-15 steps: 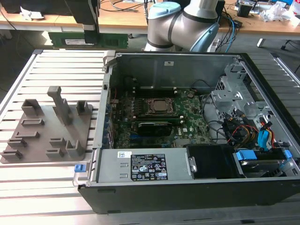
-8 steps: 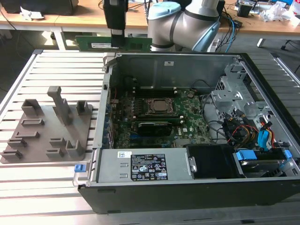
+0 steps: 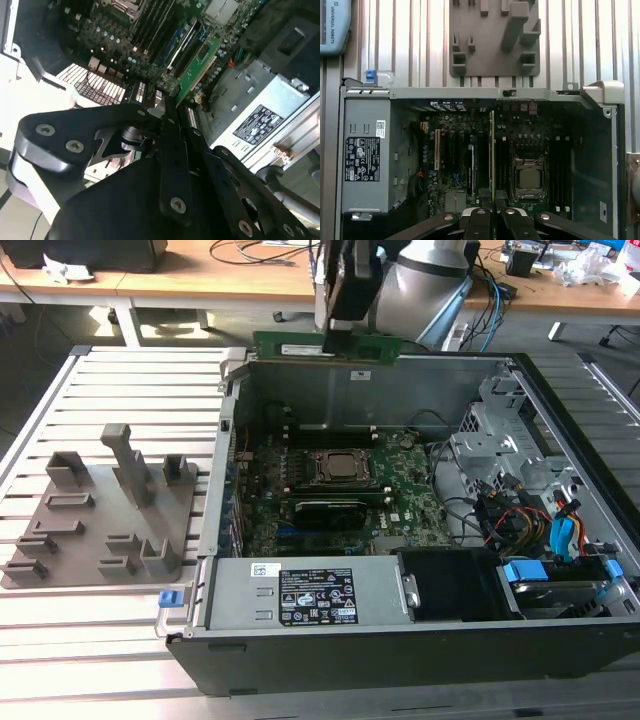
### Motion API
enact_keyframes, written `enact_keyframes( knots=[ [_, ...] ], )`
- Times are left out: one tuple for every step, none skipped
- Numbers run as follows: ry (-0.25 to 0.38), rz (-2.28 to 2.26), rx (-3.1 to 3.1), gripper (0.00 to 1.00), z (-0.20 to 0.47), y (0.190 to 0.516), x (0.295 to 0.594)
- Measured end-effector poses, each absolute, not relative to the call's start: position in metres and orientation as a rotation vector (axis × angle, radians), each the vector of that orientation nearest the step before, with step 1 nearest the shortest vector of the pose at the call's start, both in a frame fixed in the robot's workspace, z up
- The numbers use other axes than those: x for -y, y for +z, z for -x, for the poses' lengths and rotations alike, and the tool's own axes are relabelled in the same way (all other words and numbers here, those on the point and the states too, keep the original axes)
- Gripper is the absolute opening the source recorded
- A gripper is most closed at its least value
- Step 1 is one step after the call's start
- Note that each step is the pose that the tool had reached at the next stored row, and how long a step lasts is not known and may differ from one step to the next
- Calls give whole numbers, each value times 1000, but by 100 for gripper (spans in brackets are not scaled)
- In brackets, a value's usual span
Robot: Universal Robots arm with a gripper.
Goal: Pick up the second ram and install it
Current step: 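Pick up the second ram and move it above second insertion slot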
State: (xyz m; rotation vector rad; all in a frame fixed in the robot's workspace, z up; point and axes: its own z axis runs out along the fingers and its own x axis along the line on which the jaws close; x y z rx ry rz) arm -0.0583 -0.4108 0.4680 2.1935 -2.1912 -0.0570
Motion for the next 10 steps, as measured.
enact_keyframes(
  knots=[
    [-58, -2192, 2190, 14, 47, 465, 410],
    [-59, -2192, 2189, 14, 40, 463, 409],
    [-60, -2191, 2189, 14, 34, 462, 408],
    [-60, -2191, 2188, 14, 30, 461, 408],
    [-61, -2190, 2188, 14, 21, 459, 407],
    [-62, -2189, 2187, 14, 12, 456, 407],
    [-63, -2189, 2186, 14, 6, 455, 406],
    [-64, -2188, 2186, 14, 2, 454, 406],
    [-65, -2187, 2185, 14, -7, 451, 405],
    [-67, -2187, 2184, 14, -14, 449, 404]
  ],
)
